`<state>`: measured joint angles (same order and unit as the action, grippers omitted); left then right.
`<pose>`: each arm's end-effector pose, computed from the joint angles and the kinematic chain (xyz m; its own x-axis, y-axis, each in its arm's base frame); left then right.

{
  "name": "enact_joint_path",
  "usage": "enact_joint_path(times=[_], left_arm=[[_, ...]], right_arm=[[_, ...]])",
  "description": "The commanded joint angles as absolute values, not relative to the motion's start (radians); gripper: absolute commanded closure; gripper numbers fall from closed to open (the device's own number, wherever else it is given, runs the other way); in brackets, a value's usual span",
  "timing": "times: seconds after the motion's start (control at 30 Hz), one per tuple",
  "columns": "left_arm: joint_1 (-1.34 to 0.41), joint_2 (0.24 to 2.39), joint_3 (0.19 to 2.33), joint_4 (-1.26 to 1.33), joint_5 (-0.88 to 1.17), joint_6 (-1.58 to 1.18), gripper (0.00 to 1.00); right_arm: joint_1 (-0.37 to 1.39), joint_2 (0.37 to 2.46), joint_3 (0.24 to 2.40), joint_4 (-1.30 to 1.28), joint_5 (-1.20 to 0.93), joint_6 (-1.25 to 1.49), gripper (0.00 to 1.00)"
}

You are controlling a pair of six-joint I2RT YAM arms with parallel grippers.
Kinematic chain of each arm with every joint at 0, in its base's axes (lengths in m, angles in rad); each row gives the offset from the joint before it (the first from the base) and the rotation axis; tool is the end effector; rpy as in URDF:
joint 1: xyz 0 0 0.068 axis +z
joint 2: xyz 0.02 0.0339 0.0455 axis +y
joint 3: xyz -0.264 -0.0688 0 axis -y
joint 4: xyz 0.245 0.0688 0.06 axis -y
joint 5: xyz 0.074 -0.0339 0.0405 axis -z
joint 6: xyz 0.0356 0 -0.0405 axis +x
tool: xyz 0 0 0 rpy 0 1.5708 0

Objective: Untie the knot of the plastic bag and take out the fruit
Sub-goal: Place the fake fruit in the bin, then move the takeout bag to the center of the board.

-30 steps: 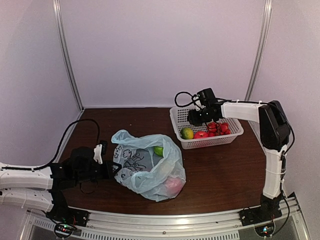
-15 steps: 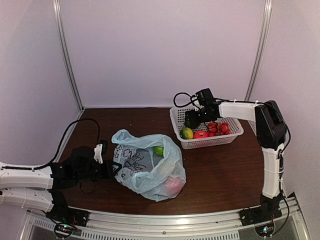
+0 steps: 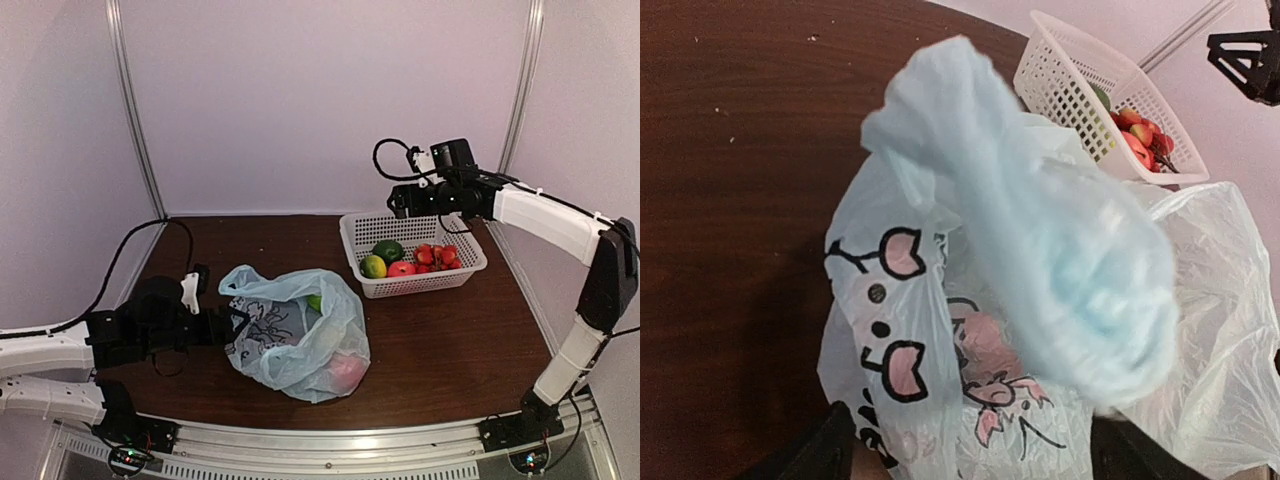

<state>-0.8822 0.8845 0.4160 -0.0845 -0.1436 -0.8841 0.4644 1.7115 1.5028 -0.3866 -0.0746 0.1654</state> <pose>0.1255 -0.1445 0.2033 -0.7427 -0.3020 -0.5976 0.1773 0.7720 -0.6104 0.3563 0.1814 0.3214 -0.5772 -0.1055 -0.8098 -0.4124 0.8935 0.1775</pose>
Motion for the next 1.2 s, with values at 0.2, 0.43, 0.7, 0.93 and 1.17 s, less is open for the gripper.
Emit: enact_joint_path(times=[0.2, 0.43, 0.7, 0.93, 1.17], left_arm=[[-0.839, 0.795, 0.663, -0.470, -0.241, -0.738, 0.03], [-0.818, 0.898, 0.826, -0.518, -0.162, -0.567, 0.03], [-0.806, 1.130, 1.029, -0.648, -0.189, -0.400, 0.03], [-0.796, 1.229, 1.048, -0.647, -0.151, -0.376, 0.03], [-0.792, 1.280, 1.038, -0.648, -0.177, -0.389, 0.03]], right_arm=[[0.674, 1.416, 1.310, -0.527, -0.100, 0.222, 0.10], [0.879, 1.373, 1.234, -0.470, -0.090, 0.359, 0.11], [1.018, 1.473, 1.226, -0.397, -0.044, 0.433, 0.11], [1.062, 1.564, 1.265, -0.396, -0.005, 0.432, 0.12], [1.081, 1.616, 1.300, -0.424, 0.084, 0.416, 0.20]])
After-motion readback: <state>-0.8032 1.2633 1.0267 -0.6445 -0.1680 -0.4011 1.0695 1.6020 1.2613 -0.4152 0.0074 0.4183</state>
